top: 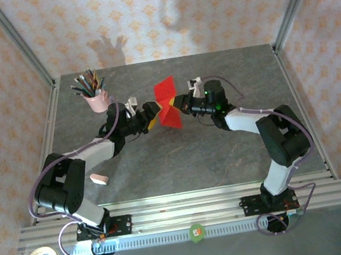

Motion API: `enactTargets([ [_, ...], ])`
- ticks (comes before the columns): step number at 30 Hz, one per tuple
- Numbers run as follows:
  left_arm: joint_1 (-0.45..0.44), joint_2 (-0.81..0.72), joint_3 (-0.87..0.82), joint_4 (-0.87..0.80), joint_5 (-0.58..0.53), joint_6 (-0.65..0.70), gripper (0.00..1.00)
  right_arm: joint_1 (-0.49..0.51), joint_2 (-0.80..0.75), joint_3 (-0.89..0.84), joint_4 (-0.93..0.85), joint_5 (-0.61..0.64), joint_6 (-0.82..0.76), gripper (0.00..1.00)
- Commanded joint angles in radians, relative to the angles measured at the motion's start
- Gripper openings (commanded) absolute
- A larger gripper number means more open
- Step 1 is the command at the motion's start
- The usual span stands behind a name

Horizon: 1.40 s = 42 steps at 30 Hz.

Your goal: Fold a paper plane with a square sheet of paper (pick it up from the middle)

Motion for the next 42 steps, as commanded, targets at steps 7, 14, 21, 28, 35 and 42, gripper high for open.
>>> enactTargets([
  [7, -0.035, -0.006, 0.032, 0.165, 0.077, -0.024, 0.83, 0.001, -0.041, -0.024, 0.115, -0.108, 0.039, 0.03],
  [14, -0.034, -0.014, 0.033, 0.154, 0.076, 0.000, 0.62, 0.001, -0.046, -0.033, 0.102, -0.109, 0.036, 0.04],
  [21, -0.027, -0.034, 0.034, 0.100, 0.066, 0.034, 0.43, -0.010, -0.057, -0.042, 0.097, -0.104, 0.031, 0.07],
  [28, -0.023, -0.036, 0.034, 0.083, 0.068, 0.047, 0.29, -0.016, -0.059, -0.041, 0.087, -0.100, 0.031, 0.11],
  [35, -0.011, -0.039, 0.039, 0.063, 0.069, 0.064, 0.19, -0.036, -0.075, -0.047, 0.035, -0.069, 0.005, 0.23],
  [42, 0.006, -0.045, 0.057, -0.037, 0.049, 0.109, 0.12, -0.077, -0.097, -0.055, -0.087, 0.029, -0.037, 0.34],
])
